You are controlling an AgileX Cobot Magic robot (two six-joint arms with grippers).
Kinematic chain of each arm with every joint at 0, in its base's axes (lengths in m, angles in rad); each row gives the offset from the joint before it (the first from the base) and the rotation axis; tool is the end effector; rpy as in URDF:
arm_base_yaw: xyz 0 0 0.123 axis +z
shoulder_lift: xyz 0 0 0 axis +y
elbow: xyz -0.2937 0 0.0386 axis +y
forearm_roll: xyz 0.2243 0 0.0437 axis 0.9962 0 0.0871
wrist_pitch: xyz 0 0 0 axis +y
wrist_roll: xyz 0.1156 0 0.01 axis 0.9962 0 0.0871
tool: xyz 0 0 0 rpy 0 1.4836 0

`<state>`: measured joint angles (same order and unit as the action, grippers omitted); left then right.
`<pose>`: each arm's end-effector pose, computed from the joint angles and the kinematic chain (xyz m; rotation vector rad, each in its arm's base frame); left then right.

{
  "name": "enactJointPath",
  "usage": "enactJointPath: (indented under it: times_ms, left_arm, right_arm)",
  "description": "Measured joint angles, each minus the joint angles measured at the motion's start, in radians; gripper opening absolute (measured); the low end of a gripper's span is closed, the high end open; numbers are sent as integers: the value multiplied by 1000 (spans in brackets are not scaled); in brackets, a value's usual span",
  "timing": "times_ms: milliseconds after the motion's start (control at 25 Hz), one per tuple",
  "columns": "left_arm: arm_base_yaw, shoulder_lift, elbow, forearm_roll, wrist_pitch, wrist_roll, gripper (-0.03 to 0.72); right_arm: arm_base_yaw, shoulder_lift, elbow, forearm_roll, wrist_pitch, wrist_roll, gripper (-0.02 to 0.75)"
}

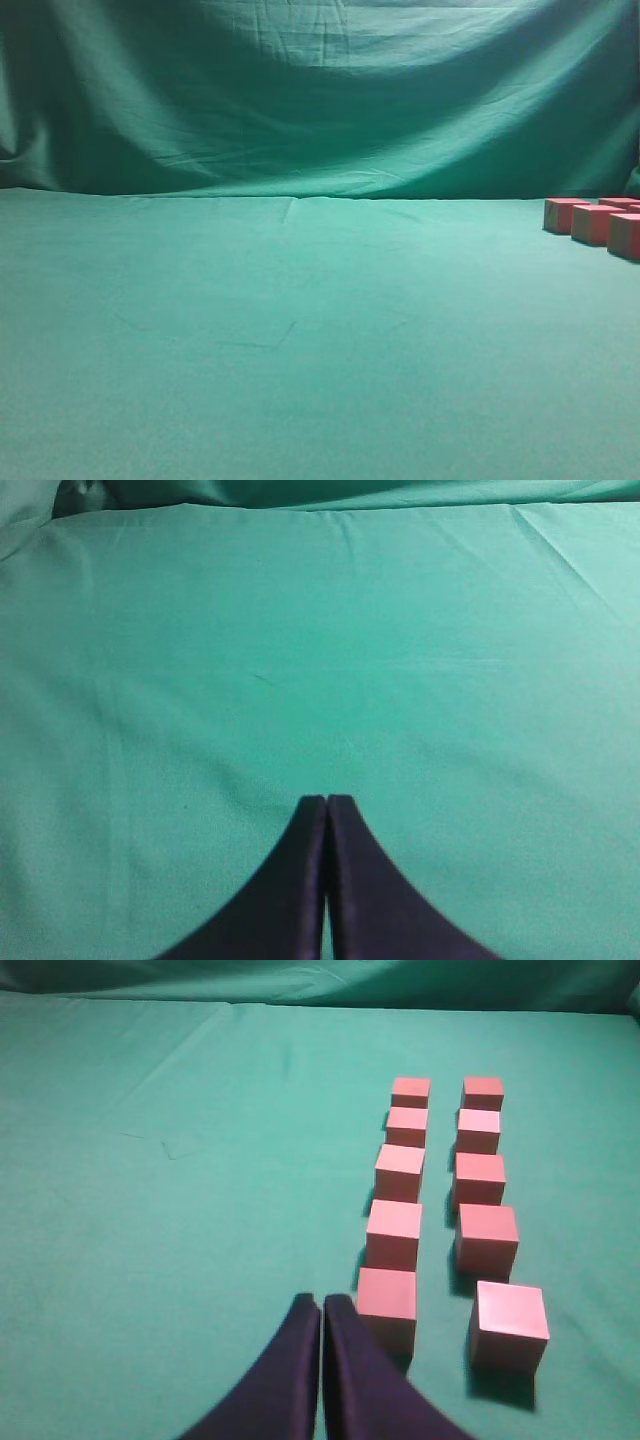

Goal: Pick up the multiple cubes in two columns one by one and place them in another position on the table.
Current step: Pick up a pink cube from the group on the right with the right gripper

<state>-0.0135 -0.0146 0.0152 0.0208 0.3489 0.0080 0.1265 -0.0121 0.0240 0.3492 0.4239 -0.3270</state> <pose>0.0421 0.0003 0.1707 0.0326 1.8328 0.0164 0.0371 0.0212 0.1622 -0.2221 1.8859 0.2155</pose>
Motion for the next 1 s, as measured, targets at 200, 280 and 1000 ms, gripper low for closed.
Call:
enactJointPath:
  times_ms: [200,280,1000]
  left_arm:
    - [0,0,0,0,0,0,0]
    - [0,0,0,0,0,0,0]
    - [0,0,0,0,0,0,0]
  right_arm:
    - [0,0,0,0,0,0,0]
    - [0,0,0,0,0,0,0]
    - [-2,0,-5,450,-215,-7,0]
